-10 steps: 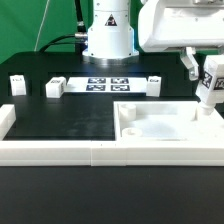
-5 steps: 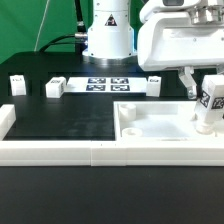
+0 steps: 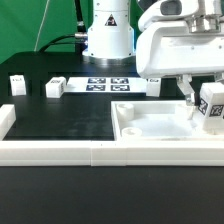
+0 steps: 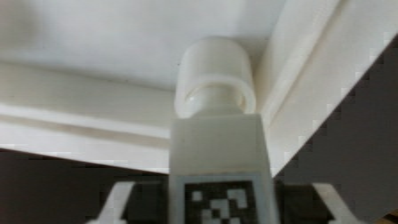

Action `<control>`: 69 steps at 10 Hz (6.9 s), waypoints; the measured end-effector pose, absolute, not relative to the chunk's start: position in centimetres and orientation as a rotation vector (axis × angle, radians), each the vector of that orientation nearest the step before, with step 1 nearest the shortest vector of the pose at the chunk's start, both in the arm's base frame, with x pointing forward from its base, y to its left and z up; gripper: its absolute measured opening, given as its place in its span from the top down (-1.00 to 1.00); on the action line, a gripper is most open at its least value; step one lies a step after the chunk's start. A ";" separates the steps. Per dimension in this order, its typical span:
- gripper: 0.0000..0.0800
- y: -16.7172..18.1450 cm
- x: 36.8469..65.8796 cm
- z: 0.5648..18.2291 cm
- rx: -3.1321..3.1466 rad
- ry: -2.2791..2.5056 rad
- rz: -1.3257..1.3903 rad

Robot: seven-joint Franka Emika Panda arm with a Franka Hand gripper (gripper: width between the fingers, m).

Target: Assemble one leg

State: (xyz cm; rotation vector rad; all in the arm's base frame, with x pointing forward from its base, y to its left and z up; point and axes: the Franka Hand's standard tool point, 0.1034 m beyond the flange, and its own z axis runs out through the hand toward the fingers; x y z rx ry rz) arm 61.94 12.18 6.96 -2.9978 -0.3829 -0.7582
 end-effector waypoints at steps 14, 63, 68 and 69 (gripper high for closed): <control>-0.62 11.7 61.5 6.8 -2.958 -0.305 -0.897; -0.62 13.0 63.6 8.4 -3.140 0.093 -0.115; -0.62 13.5 62.0 7.9 -3.131 -0.339 -0.109; -0.30 13.4 62.0 7.8 -3.132 -0.338 -0.107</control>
Offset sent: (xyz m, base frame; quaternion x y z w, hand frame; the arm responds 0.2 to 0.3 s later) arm -0.0168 -0.0029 -0.0137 0.0158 0.0131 0.0816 0.9965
